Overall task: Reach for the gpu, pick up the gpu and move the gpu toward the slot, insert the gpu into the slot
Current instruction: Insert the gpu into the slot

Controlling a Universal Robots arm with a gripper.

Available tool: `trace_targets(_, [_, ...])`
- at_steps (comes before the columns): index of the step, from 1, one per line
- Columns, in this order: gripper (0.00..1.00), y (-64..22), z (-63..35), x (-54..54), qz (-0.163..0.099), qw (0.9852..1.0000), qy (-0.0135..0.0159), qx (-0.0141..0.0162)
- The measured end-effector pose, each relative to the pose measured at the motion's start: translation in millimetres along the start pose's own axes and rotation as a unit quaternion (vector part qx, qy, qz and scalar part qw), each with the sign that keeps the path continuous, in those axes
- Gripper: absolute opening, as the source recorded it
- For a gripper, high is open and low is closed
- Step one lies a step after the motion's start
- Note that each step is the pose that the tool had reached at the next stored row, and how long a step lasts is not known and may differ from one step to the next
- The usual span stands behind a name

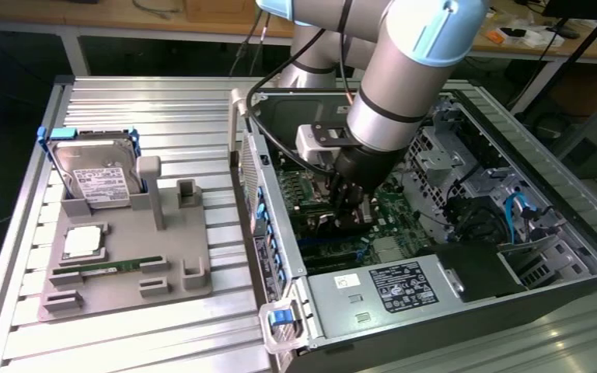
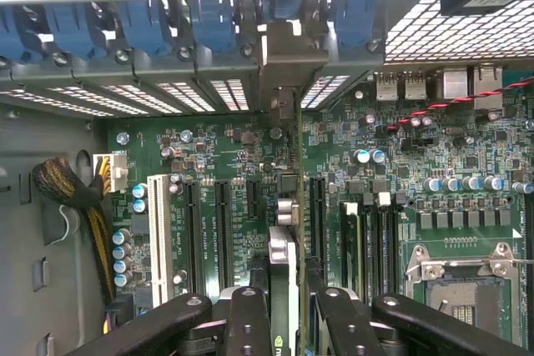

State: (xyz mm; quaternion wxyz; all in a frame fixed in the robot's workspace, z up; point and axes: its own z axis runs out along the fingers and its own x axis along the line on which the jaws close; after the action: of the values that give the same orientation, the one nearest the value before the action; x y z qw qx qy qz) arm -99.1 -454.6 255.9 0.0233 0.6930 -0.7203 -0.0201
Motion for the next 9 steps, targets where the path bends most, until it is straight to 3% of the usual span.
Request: trace_targets(9, [0.27, -0.2, 2.9, 0.0, 0.000, 1.0000, -0.0001, 0.0001])
